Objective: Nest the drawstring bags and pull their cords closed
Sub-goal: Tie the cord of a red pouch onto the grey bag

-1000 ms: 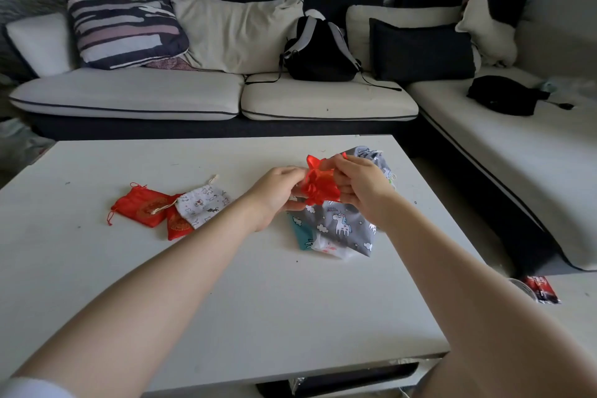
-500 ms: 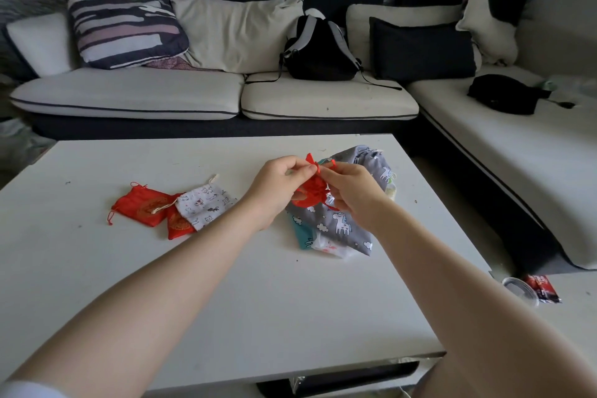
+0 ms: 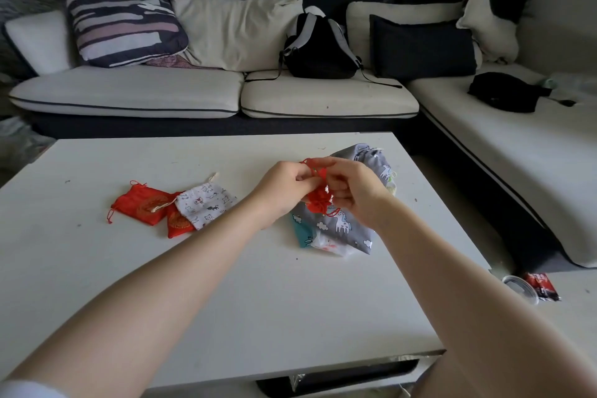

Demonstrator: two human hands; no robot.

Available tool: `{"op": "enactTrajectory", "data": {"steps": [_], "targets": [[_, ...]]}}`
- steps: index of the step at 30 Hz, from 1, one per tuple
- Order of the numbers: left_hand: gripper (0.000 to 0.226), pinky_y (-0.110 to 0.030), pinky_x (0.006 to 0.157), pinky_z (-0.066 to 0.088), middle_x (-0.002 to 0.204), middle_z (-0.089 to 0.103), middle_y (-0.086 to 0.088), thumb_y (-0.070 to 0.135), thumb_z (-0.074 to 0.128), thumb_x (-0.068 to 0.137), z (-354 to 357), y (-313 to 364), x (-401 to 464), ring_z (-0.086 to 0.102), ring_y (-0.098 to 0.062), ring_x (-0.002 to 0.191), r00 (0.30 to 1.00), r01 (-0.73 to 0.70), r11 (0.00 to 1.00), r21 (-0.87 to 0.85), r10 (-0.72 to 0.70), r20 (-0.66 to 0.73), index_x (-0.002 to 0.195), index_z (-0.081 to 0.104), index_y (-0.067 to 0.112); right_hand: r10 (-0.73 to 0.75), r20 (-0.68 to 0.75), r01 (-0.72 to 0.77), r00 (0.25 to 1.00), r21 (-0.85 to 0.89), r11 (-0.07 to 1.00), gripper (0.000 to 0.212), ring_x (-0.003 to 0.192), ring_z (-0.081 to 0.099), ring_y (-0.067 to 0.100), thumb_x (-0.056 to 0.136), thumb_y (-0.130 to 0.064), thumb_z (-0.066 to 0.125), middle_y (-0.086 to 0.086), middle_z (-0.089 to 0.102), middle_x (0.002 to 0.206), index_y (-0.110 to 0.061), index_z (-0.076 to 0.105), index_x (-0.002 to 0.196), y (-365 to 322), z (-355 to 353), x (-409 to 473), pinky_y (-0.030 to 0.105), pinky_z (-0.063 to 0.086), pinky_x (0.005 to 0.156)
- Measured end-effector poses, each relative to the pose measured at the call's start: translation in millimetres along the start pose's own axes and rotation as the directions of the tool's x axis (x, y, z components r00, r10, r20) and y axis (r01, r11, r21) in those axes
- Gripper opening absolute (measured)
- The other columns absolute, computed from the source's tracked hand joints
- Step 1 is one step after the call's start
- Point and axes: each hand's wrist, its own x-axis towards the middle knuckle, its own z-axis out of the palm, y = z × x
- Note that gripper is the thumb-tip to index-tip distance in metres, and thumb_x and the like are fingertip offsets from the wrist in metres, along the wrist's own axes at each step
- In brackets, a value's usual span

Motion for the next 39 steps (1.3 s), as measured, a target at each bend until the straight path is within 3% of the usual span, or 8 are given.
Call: {"op": "enactTrajectory", "data": {"steps": [2, 7, 13, 19, 26, 33, 36, 39], "targets": [[0.021, -0.035, 0.08, 0.053, 0.078, 0.066, -0.015, 0.009, 0.051, 0.093, 1, 0, -2, 0.064, -0.028, 0.073, 1.0, 0.014, 0.999, 0.029, -0.014, 0.006, 0.093, 0.063, -0.007, 0.007, -0.009, -0.007, 1.0, -0.037, 0.999, 0.019, 0.041, 0.017, 0.007, 0.092, -0.019, 0.047, -0.009, 0.024, 0.044, -0.011, 0.064, 0.09, -2, 1, -1, 0.02, 0.012, 0.039], [0.015, -0.023, 0.068, 0.049, 0.076, 0.067, 0.001, 0.015, 0.054, 0.093, 1, -4, -5, 0.061, -0.006, 0.063, 1.0, 0.014, 0.997, 0.069, -0.016, 0.017, 0.088, 0.067, 0.015, -0.151, -0.137, 0.103, 0.979, -0.309, 0.946, 0.009, 0.032, 0.038, 0.0, 0.086, -0.021, 0.064, -0.014, 0.045, 0.039, -0.013, 0.068, 0.084, -3, 10, -3, 0.013, 0.029, 0.035], [0.017, -0.006, 0.039, 0.033, 0.066, 0.058, 0.002, 0.01, 0.054, 0.092, 0, 3, -9, 0.05, 0.006, 0.039, 0.997, 0.037, 0.997, -0.061, -0.042, -0.071, 0.104, 0.065, 0.006, -0.052, -0.05, 0.058, 0.997, 0.144, 0.988, 0.023, 0.034, 0.024, 0.003, 0.096, -0.012, 0.044, -0.007, 0.033, 0.044, -0.013, 0.047, 0.073, -3, 8, 0, 0.014, 0.019, 0.033], [0.014, -0.015, 0.046, 0.036, 0.062, 0.058, 0.008, 0.014, 0.051, 0.094, 0, 7, -13, 0.046, 0.0, 0.04, 0.988, 0.113, 0.982, -0.153, -0.095, 0.12, 0.096, 0.064, 0.02, -0.178, 0.041, 0.18, 0.983, -0.053, 0.982, 0.027, 0.043, 0.029, 0.007, 0.096, -0.011, 0.044, -0.005, 0.034, 0.045, -0.014, 0.055, 0.072, -6, 5, 2, 0.021, 0.023, 0.047], [0.008, -0.011, 0.045, 0.042, 0.077, 0.061, 0.001, 0.013, 0.053, 0.093, 4, 7, -9, 0.059, 0.0, 0.047, 0.974, 0.223, 0.928, -0.299, -0.198, 0.111, 0.092, 0.059, 0.016, -0.239, 0.014, 0.239, 0.971, -0.12, 0.963, 0.025, 0.051, 0.034, 0.008, 0.097, -0.012, 0.044, -0.005, 0.035, 0.049, -0.015, 0.064, 0.082, -5, 3, -1, 0.02, 0.035, 0.06], [0.025, -0.012, 0.039, 0.042, 0.08, 0.072, 0.002, 0.019, 0.042, 0.097, -6, -2, -8, 0.061, -0.007, 0.051, 0.955, 0.289, 0.527, -0.799, -0.218, 0.202, 0.075, 0.054, 0.018, -0.203, -0.211, 0.185, 0.956, -0.1, 0.978, 0.034, 0.037, 0.024, 0.002, 0.099, -0.015, 0.036, -0.004, 0.028, 0.053, -0.017, 0.064, 0.08, -2, -6, 0, 0.016, 0.021, 0.042], [0.028, -0.014, 0.043, 0.041, 0.062, 0.06, 0.004, 0.02, 0.036, 0.097, -4, -4, -8, 0.051, -0.009, 0.046, 0.946, 0.322, 0.565, -0.759, -0.159, 0.283, 0.073, 0.049, 0.017, -0.191, -0.293, 0.184, 0.937, -0.052, 0.982, 0.027, 0.034, 0.024, 0.001, 0.098, -0.013, 0.039, -0.009, 0.032, 0.045, -0.018, 0.061, 0.083, -6, -7, 5, 0.014, 0.019, 0.037], [0.028, -0.017, 0.043, 0.033, 0.052, 0.043, 0.004, 0.017, 0.035, 0.097, -7, -4, -5, 0.042, -0.009, 0.042, 0.948, 0.3, 0.77, -0.563, -0.178, 0.262, 0.074, 0.051, 0.013, -0.167, -0.301, 0.203, 0.939, 0.091, 0.975, 0.023, 0.032, 0.021, 0.002, 0.096, -0.007, 0.037, -0.013, 0.031, 0.038, -0.017, 0.054, 0.086, -20, -8, 5, 0.014, 0.017, 0.033]]}}
